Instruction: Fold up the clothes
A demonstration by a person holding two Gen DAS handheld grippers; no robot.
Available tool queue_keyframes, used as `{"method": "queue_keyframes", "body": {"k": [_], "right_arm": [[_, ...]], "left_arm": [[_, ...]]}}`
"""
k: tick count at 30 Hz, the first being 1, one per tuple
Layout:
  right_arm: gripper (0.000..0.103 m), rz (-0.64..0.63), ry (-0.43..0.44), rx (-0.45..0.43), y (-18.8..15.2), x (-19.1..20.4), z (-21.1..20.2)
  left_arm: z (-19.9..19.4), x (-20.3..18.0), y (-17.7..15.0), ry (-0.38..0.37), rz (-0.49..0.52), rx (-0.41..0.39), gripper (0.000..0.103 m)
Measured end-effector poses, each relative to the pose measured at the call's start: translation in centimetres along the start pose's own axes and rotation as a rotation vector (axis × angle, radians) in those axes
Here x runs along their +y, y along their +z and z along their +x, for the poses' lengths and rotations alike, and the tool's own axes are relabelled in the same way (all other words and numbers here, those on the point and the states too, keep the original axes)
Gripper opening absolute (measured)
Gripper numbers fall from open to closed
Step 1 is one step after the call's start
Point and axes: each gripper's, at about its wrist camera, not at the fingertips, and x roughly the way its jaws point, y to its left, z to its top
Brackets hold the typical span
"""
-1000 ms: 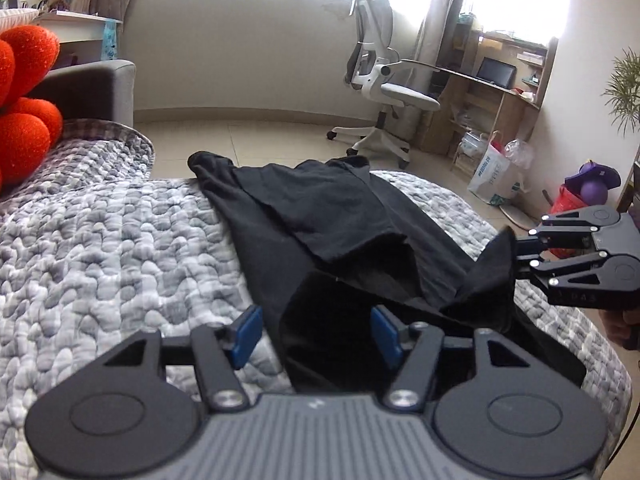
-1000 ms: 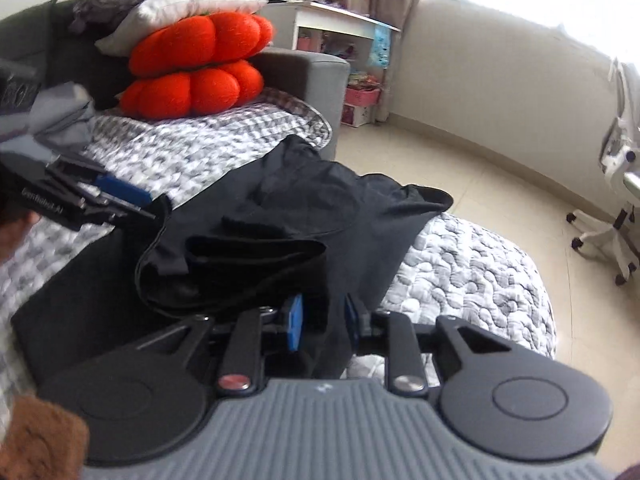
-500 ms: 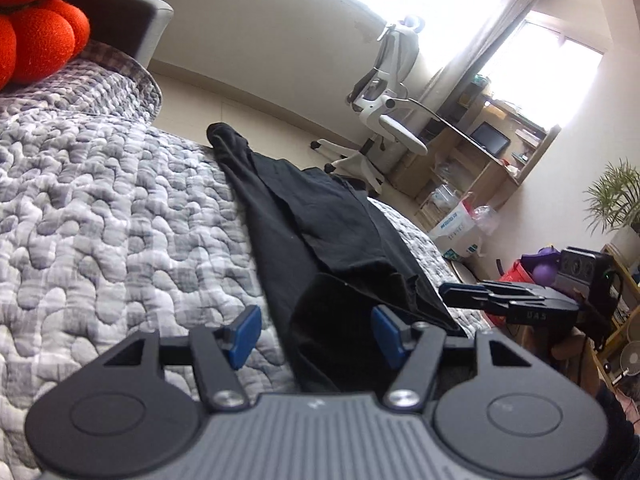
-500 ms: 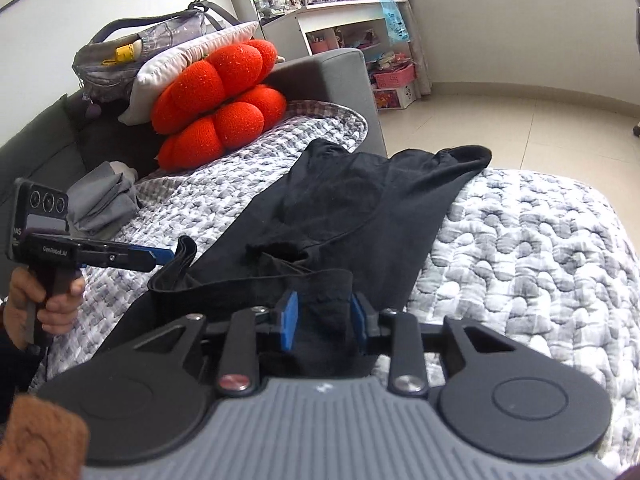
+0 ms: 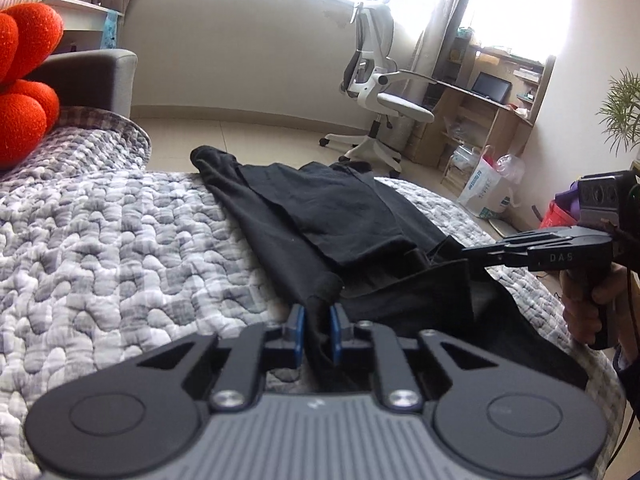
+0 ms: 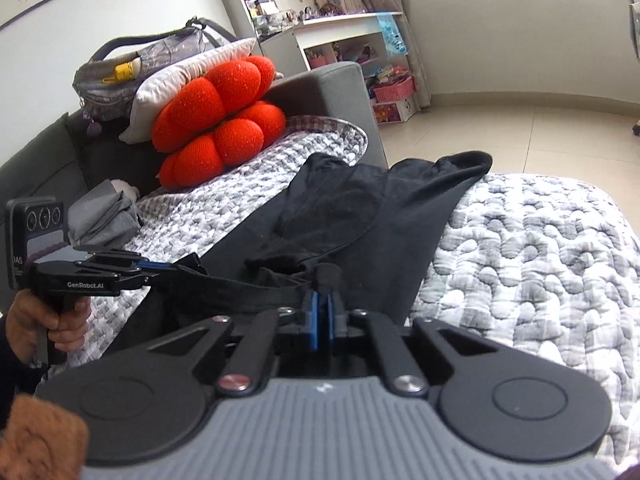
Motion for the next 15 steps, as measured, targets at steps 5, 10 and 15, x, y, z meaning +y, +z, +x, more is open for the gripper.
{"method": "queue_keyframes", "body": {"k": [5,10,15], "right_arm": [[0.006,0.030,-0.024,-0.054,0.0,-0.5,-0.9],[0.013,0.059,-0.017,-0.004,-0.4,-1.1,0.1],[0.021,0.047,-0.018,0.025,-0.5,-0.8,1.0]], "left_arm": [[-1.0,-0.2,0.9,-0.001,-0.039,-0.090,0.006],[-0.2,0.2,-0.1,0.050,-0.030,-0.084,0.006],[0.9,0.7,-0.3,-0.008,-0.053,-0.045,0.014]]}}
